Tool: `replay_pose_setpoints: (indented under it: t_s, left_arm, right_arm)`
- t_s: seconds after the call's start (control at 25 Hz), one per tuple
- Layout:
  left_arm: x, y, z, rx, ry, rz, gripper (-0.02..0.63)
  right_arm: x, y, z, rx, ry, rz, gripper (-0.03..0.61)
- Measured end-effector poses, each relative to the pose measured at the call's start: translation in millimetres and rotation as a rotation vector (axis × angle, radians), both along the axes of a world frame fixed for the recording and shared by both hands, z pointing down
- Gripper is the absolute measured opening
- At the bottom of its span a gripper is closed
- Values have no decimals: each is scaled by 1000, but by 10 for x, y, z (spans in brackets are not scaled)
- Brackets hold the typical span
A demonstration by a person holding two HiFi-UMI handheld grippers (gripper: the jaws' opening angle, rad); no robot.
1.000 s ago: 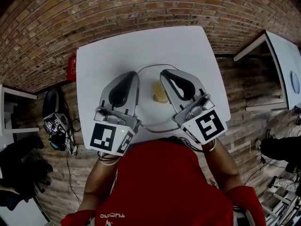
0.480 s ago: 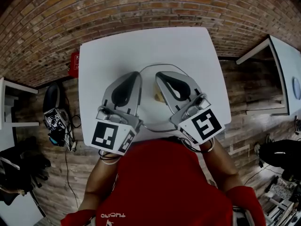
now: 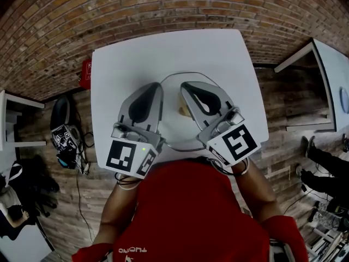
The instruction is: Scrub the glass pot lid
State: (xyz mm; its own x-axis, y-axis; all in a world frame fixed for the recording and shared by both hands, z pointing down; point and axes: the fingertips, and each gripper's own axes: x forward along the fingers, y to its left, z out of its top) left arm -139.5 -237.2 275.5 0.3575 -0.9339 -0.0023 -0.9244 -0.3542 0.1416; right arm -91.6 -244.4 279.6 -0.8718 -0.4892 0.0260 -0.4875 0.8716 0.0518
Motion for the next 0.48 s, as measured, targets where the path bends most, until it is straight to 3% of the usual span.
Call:
replay_pose_setpoints:
  t_s: [0.48]
  left_arm:
    - [-25,-15,37,-6,1,-6,17]
  right_arm:
    - [25,-40,46,-7,3,16,29]
